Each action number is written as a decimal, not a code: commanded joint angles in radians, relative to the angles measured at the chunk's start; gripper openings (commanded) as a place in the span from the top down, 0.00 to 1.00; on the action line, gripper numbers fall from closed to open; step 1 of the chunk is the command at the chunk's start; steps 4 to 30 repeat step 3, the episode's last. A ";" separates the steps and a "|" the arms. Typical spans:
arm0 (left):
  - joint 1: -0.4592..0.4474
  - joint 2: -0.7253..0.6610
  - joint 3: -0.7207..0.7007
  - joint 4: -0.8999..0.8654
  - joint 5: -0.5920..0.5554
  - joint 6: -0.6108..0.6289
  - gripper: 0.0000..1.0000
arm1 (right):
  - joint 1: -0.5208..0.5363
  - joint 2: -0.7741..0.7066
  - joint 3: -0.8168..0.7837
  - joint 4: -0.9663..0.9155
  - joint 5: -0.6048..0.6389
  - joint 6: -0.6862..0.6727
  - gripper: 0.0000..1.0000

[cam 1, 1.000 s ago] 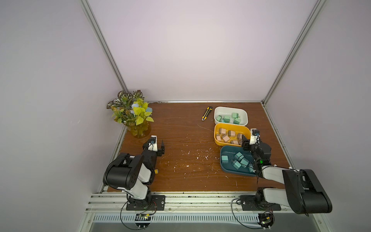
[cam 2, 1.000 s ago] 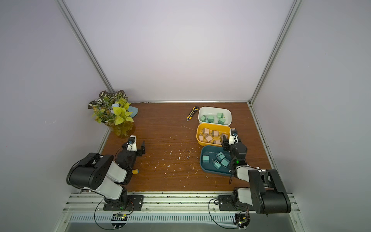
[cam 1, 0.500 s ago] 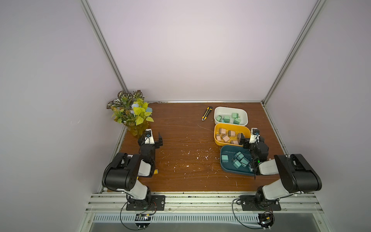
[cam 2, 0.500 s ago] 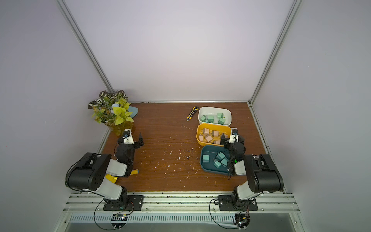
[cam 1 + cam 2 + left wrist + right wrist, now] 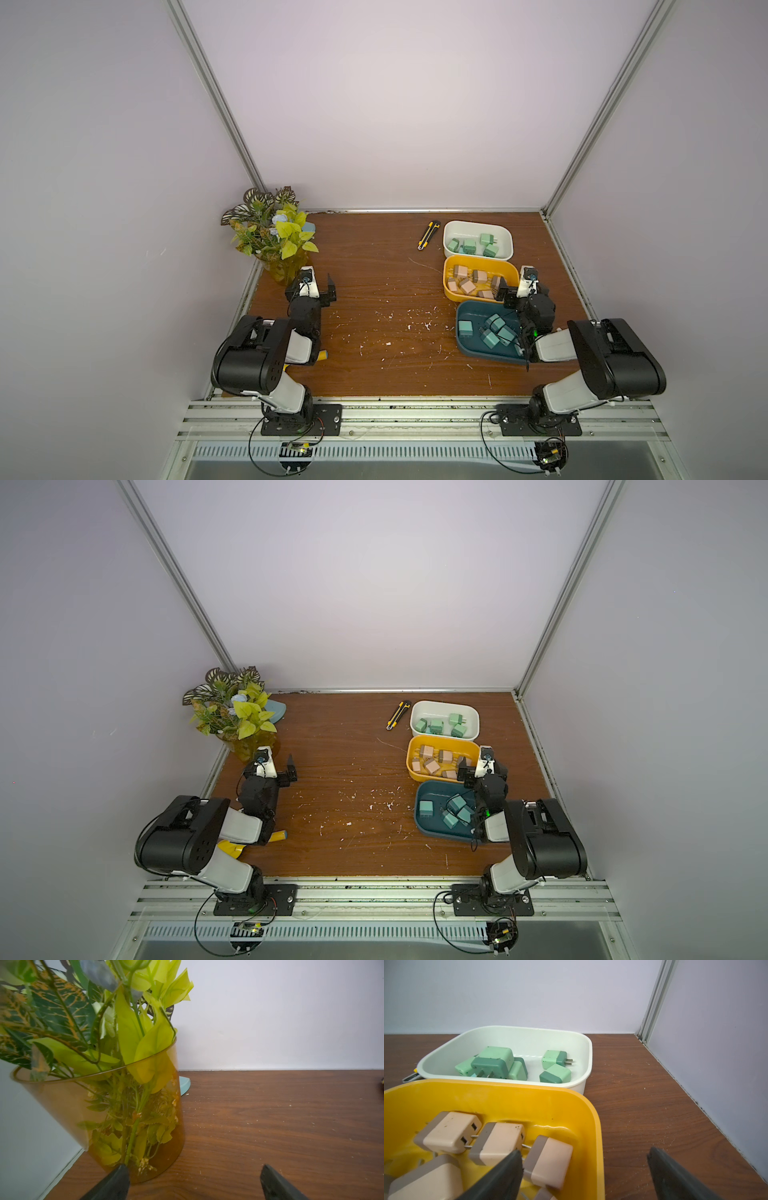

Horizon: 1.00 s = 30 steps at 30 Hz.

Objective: Place the plugs by color into the storage box
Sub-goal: Reset both arms

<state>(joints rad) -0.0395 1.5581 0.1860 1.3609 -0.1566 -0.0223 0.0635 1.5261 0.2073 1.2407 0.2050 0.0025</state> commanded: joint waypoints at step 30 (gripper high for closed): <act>0.019 0.000 0.008 -0.012 0.050 -0.001 0.00 | 0.000 -0.013 0.013 0.023 0.015 0.014 0.00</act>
